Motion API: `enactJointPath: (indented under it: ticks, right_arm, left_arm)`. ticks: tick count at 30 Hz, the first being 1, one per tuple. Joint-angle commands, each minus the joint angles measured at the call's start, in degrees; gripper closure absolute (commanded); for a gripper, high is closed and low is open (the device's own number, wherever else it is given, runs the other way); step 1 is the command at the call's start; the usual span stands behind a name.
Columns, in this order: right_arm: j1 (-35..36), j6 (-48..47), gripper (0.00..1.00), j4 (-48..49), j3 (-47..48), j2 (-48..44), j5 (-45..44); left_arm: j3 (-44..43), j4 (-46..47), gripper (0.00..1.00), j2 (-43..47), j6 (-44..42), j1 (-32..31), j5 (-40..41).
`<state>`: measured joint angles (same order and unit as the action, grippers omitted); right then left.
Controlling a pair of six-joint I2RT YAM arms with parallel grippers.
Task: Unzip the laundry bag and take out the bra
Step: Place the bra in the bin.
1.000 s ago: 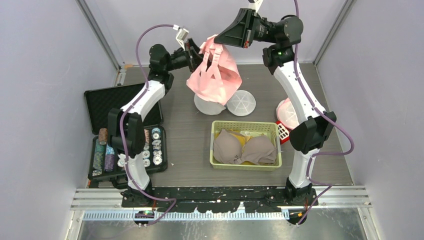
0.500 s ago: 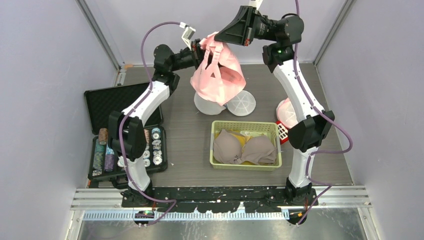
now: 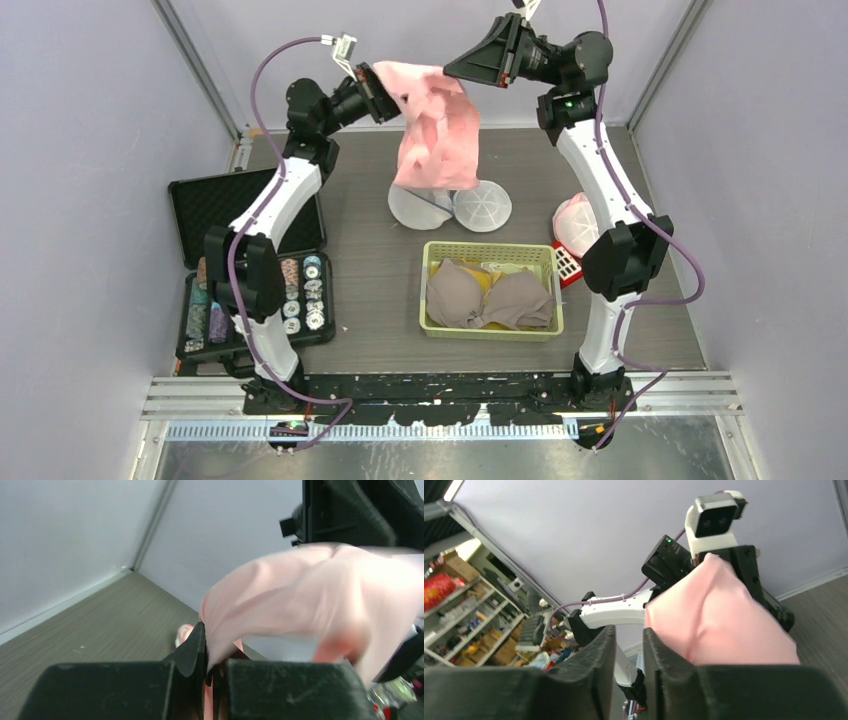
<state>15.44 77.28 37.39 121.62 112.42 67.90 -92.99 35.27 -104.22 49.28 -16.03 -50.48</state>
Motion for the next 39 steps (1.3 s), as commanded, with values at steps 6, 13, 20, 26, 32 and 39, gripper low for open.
enactJointPath:
  ticks: [6,13,20,26,32,39]
  right_arm:
    - [-6.1,-2.7,0.36,-4.9,-2.3,-2.8,-5.8]
    - [-9.9,-23.9,0.29,-35.1,-7.1,-8.5,-14.8]
    - [-11.1,-32.4,0.29,-55.6,-11.6,-12.4,-20.9]
    - [-11.1,-26.4,0.27,-52.0,-19.5,-18.1,-24.7]
    - [-11.1,-20.4,0.19,-53.3,-23.2,-19.5,-26.9]
    - [-10.7,-15.8,0.19,-53.4,-21.2,-17.3,-28.5]
  left_arm:
    - [-7.5,-22.3,1.00,4.7,-15.4,0.6,14.7]
    - [-15.3,-41.6,1.00,4.8,-28.5,-2.4,30.7]
    - [-14.7,-44.9,1.00,5.2,-41.4,-11.8,52.8]
    - [-15.1,-41.6,1.00,2.5,-52.0,-18.9,70.2]
    - [-14.7,-36.3,1.00,-0.5,-57.9,-22.2,77.5]
    - [-12.3,-25.1,1.00,-3.1,-67.0,-25.8,80.4]
